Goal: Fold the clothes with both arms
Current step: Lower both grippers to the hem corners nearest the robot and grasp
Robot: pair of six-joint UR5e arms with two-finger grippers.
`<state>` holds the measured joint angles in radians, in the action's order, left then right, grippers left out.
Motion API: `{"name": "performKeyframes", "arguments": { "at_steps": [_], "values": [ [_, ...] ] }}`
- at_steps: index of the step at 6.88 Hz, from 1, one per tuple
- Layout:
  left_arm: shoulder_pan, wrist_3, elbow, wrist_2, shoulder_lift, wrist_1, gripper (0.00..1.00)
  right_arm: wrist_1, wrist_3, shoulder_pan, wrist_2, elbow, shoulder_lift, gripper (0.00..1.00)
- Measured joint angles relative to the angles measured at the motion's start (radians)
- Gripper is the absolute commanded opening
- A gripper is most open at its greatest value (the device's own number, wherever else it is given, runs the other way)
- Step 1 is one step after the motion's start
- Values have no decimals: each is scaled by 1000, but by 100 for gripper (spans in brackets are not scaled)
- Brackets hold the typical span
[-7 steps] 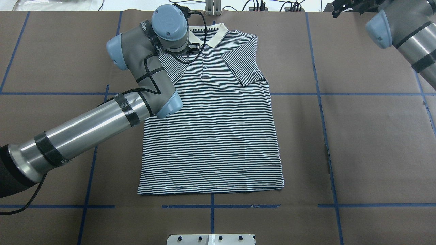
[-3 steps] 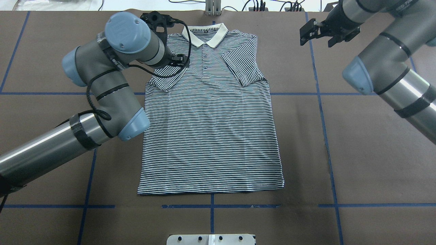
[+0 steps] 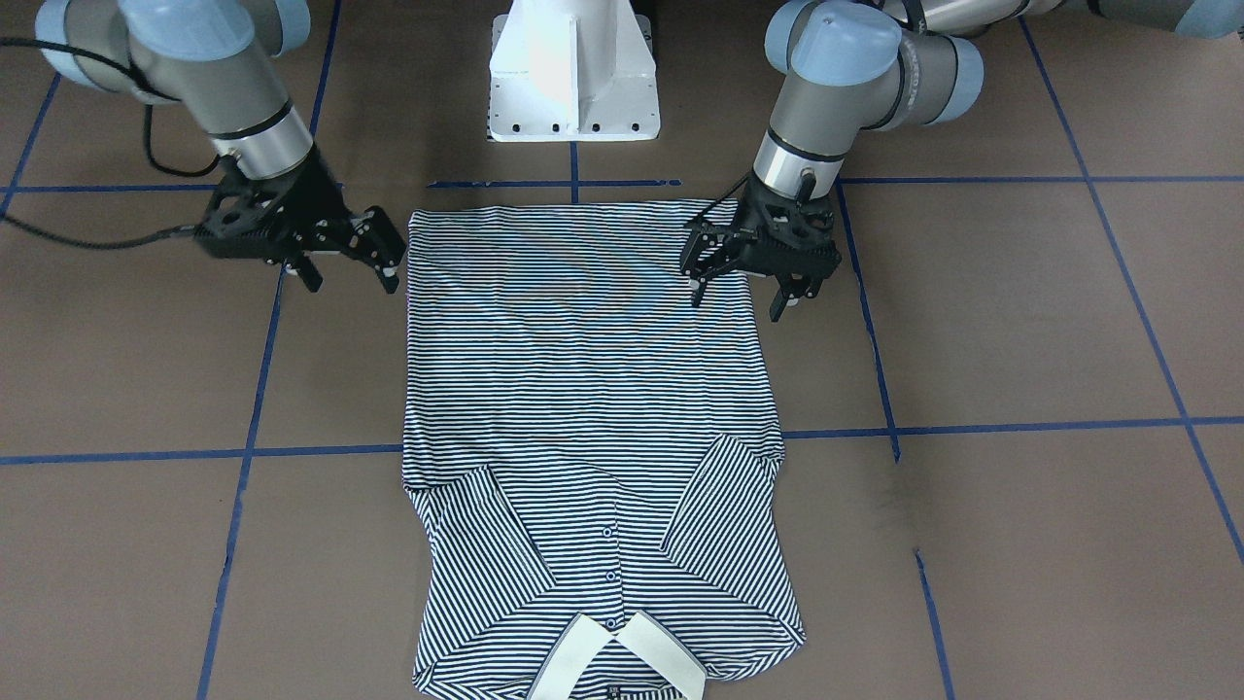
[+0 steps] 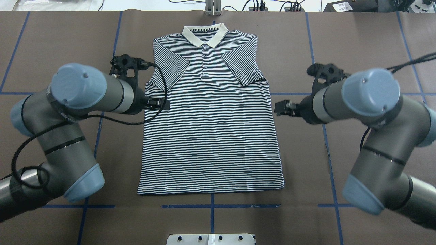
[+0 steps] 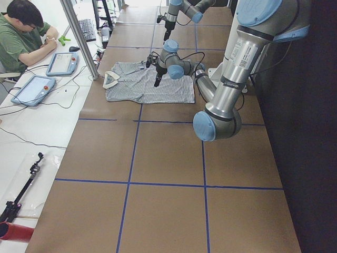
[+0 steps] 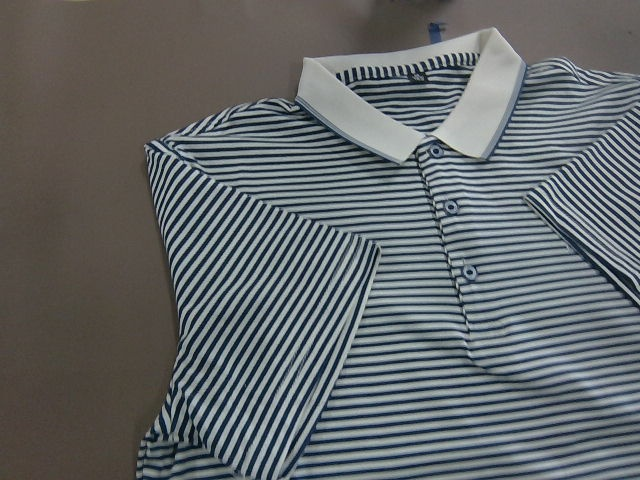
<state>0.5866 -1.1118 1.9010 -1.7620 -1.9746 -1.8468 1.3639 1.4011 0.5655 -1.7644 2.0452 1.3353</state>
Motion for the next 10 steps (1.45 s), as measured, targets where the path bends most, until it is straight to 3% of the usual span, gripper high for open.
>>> {"name": "performKeyframes", "arguments": {
  "at_steps": [1, 2, 3, 5, 10],
  "values": [
    [-68, -75, 73, 28, 80, -1, 88, -3, 60, -102, 80, 52, 44, 100],
    [-144, -164, 114, 75, 141, -3, 67, -4, 87, -152, 114, 78, 60, 100],
    [-230, -278, 129, 135, 177, -3, 61, -5, 96, -173, 127, 87, 65, 100],
    [-340, -425, 130, 214, 211, 0, 61, -5, 100, -184, 136, 91, 66, 100],
    [-372, -454, 89, 231, 220, 4, 57, -5, 101, -185, 139, 92, 68, 100]
  ]
}}
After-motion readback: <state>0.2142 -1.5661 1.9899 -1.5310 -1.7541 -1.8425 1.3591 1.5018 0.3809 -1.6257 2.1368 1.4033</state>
